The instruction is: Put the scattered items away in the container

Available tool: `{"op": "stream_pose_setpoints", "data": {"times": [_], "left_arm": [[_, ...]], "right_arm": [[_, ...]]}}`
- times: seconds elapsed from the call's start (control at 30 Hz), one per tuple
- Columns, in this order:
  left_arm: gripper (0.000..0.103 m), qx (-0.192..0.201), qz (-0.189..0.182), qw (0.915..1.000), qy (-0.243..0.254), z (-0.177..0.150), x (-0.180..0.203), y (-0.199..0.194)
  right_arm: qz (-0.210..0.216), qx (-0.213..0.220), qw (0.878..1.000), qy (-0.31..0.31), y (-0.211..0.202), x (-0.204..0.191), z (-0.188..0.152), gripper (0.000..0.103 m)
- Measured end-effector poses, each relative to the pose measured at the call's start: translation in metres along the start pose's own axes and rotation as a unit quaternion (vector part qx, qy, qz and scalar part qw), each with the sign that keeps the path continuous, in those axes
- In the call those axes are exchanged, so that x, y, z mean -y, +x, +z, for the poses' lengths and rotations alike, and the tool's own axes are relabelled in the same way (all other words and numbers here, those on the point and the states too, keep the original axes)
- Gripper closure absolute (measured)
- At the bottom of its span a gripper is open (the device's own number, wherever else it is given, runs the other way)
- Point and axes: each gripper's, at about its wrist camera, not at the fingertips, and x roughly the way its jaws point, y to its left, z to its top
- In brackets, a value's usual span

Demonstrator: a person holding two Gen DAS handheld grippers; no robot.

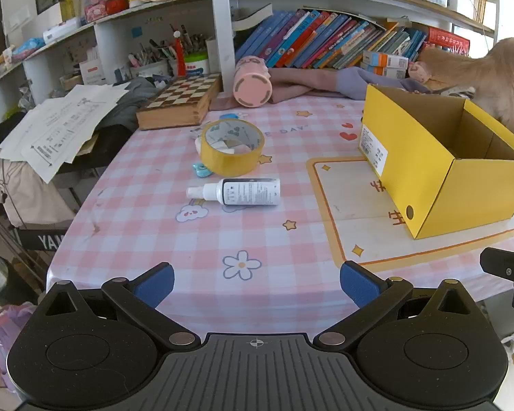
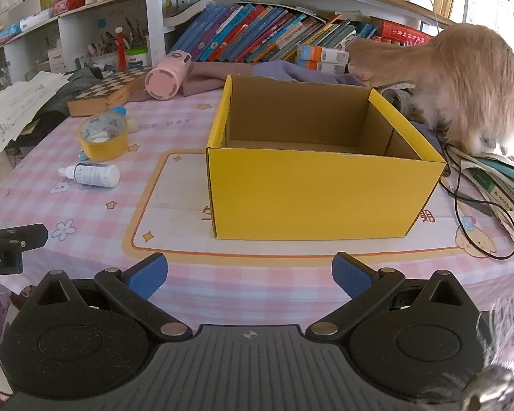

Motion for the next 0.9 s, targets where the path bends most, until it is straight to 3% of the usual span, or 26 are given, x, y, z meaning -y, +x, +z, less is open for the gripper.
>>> {"op": "stream_pose_setpoints", "data": {"times": [0.9], "left_arm": [[0.0,-0.008,0.013,0.9997,-0.019,-0.003,-0.019,0.002]], "right_arm": [[0.035,-0.005,0.999,-0.036,0.003,-0.024,0.004,0.002]]}}
